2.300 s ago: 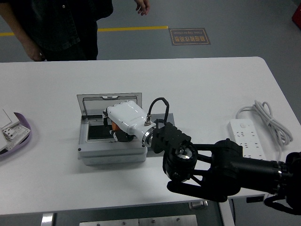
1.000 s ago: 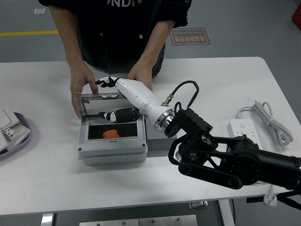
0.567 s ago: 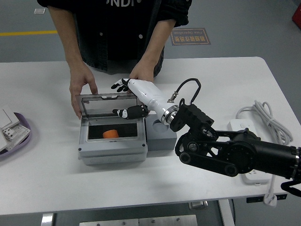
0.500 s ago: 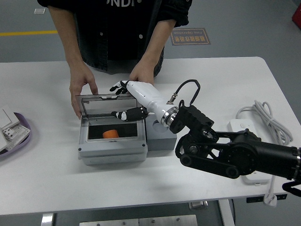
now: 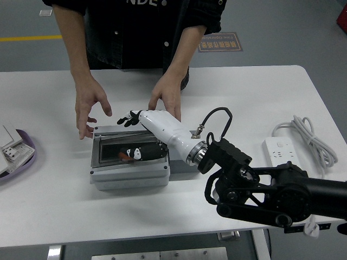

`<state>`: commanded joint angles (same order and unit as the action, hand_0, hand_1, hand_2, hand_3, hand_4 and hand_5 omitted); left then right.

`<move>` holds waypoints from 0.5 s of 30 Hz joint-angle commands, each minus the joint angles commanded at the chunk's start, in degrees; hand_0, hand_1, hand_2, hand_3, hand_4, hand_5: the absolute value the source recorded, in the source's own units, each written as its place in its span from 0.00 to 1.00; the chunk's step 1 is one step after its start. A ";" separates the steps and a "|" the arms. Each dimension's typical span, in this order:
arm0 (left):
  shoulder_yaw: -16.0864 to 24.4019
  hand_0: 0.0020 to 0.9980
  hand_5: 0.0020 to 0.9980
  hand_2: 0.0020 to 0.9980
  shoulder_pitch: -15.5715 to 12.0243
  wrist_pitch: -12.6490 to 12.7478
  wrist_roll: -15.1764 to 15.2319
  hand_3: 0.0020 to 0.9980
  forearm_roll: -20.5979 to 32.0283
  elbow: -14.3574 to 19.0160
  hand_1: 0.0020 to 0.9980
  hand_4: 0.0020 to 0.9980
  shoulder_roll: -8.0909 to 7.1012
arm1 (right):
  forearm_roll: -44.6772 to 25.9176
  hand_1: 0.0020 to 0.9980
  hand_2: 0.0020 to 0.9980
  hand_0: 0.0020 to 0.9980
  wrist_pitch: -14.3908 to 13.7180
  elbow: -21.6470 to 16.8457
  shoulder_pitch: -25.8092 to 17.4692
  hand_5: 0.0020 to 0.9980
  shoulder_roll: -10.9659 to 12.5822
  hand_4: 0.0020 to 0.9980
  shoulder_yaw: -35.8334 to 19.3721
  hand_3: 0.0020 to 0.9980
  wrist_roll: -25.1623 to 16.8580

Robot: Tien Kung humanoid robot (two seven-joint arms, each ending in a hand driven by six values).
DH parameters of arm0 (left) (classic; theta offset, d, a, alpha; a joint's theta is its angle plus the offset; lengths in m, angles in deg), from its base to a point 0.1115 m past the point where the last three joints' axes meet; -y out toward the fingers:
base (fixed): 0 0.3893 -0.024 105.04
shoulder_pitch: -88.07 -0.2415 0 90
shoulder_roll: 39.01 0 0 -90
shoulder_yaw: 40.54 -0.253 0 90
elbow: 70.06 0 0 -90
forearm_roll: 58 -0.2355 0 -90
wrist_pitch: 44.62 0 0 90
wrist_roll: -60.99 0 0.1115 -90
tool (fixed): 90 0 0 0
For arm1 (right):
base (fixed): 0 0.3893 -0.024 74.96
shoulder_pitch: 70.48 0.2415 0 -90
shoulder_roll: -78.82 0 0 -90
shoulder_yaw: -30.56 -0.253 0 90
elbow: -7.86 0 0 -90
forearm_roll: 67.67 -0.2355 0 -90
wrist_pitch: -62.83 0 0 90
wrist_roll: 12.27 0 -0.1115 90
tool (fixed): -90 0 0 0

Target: Pick up the cylinder from the cube,place it in the box,flap close box

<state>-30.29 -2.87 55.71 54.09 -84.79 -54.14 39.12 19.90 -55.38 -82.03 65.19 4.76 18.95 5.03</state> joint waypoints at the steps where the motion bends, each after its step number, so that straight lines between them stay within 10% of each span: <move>1: -0.06 0.51 0.17 0.56 0.01 0.02 0.05 0.61 0.08 -0.01 0.56 0.72 -0.01 | -1.20 0.67 0.67 0.65 -0.14 0.16 -0.34 0.31 0.07 0.77 0.01 0.71 -0.34; 15: -0.31 0.51 0.17 0.56 -0.32 0.14 0.22 0.61 0.73 -0.09 0.56 0.72 0.32 | -4.77 0.67 0.68 0.64 -1.83 -3.46 -8.03 0.32 7.10 0.74 -11.96 0.71 -7.30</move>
<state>-30.60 -3.19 55.85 54.31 -84.06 -54.22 39.44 15.14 -57.21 -85.49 57.16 11.86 6.98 -2.27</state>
